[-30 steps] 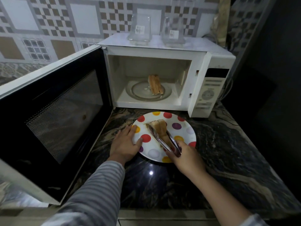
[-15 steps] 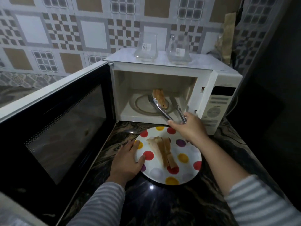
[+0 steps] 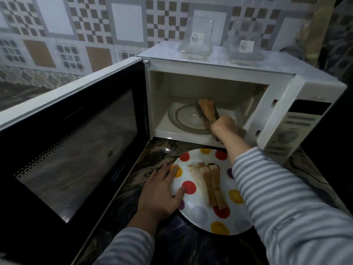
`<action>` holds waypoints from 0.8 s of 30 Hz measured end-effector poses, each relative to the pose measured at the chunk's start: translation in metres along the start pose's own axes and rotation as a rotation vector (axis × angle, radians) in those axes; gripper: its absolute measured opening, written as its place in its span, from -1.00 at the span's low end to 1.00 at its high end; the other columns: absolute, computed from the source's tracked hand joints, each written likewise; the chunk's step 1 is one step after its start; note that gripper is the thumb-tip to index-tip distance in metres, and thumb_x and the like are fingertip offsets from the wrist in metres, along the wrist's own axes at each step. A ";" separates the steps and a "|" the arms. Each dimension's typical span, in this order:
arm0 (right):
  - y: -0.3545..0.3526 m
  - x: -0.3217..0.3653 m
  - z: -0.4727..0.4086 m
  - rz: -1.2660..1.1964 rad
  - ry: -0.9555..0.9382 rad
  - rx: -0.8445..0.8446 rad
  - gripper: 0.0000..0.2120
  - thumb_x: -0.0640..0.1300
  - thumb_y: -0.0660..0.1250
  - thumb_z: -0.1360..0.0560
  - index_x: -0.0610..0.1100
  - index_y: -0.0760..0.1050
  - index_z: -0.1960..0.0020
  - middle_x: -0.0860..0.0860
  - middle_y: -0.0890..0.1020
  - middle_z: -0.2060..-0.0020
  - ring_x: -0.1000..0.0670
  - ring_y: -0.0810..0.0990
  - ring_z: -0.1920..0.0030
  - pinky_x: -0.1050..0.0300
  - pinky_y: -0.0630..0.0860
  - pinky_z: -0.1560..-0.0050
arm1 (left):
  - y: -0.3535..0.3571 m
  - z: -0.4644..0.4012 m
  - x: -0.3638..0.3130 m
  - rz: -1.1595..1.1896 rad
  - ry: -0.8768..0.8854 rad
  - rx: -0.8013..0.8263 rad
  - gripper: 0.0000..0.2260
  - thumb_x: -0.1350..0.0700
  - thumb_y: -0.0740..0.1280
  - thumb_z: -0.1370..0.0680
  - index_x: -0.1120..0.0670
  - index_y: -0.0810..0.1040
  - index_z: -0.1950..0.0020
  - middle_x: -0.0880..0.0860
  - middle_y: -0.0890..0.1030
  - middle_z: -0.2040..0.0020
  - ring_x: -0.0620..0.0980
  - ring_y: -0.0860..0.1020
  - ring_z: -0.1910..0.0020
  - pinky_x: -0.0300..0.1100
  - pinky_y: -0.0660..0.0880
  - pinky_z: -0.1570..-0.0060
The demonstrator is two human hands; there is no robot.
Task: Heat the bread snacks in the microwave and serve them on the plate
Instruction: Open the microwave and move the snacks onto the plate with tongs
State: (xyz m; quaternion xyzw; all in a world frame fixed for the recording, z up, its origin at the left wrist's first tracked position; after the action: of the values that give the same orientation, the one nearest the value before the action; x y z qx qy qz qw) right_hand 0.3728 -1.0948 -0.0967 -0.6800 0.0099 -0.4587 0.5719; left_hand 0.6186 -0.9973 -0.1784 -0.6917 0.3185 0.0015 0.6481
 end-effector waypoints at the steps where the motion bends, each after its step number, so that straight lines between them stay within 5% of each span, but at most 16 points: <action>1: 0.000 -0.001 -0.002 0.014 0.012 -0.028 -0.61 0.10 0.35 -0.45 -0.21 0.54 -0.08 -0.16 0.62 0.05 -0.23 0.58 -0.01 -0.06 0.53 -0.04 | 0.001 0.000 0.001 -0.001 0.000 0.002 -0.32 -0.31 0.01 -0.46 -0.11 0.07 -0.55 -0.06 0.18 -0.54 -0.07 0.14 -0.50 -0.19 0.01 -0.48; 4: 0.002 0.000 -0.007 0.041 0.007 -0.032 -0.70 -0.03 0.29 -0.54 -0.23 0.55 -0.12 -0.15 0.60 0.06 -0.17 0.59 0.05 0.03 0.52 0.11 | 0.001 0.000 0.001 -0.026 0.005 0.002 -0.37 -0.28 0.09 -0.52 -0.12 0.05 -0.55 -0.07 0.15 -0.55 -0.10 0.11 -0.51 -0.18 -0.02 -0.49; 7: -0.003 0.003 -0.005 0.023 -0.038 -0.025 -0.60 0.06 0.38 -0.48 -0.24 0.55 -0.13 -0.16 0.63 -0.02 -0.16 0.62 0.01 0.06 0.55 0.14 | 0.001 0.000 0.002 -0.020 0.001 0.010 -0.37 -0.26 0.11 -0.53 -0.11 0.07 -0.55 -0.06 0.15 -0.55 -0.09 0.11 -0.51 -0.18 -0.02 -0.49; 10: -0.001 -0.005 0.006 -0.157 -0.024 0.085 -0.57 0.17 0.40 -0.44 -0.18 0.52 -0.05 -0.11 0.63 0.12 -0.06 0.57 0.25 0.17 0.38 0.43 | 0.001 0.000 0.001 -0.017 0.006 0.017 -0.34 -0.28 0.05 -0.48 -0.11 0.08 -0.55 -0.05 0.16 -0.55 -0.08 0.12 -0.51 -0.17 0.00 -0.49; 14: -0.014 -0.023 0.035 -0.411 -0.047 0.175 -0.64 0.17 0.41 -0.43 -0.15 0.56 0.11 -0.05 0.56 0.34 0.02 0.45 0.45 0.18 0.36 0.48 | 0.002 0.000 0.001 -0.026 -0.002 0.030 -0.29 -0.34 -0.03 -0.44 -0.11 0.07 -0.56 -0.06 0.15 -0.55 -0.09 0.11 -0.52 -0.20 -0.03 -0.46; 24: -0.051 -0.132 0.131 -0.626 0.000 0.197 -0.72 -0.04 0.40 -0.49 -0.13 0.56 -0.16 -0.03 0.54 0.31 0.08 0.36 0.52 0.27 0.26 0.60 | 0.002 -0.002 0.000 -0.065 -0.004 0.018 -0.16 -0.40 -0.13 -0.33 -0.06 0.17 -0.54 -0.03 0.24 -0.52 -0.02 0.20 -0.49 -0.11 0.09 -0.48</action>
State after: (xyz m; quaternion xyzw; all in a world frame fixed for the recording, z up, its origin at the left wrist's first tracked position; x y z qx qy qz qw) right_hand 0.3538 -0.9055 -0.1276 -0.5914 -0.2440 -0.6110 0.4662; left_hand 0.6169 -0.9992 -0.1803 -0.6959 0.2944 -0.0210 0.6547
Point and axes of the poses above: each hand's wrist, its own z-axis away from the middle knuckle, its own y-axis out of the palm, x = y × z, the point moved 10 cm from there along -z, towards the middle knuckle
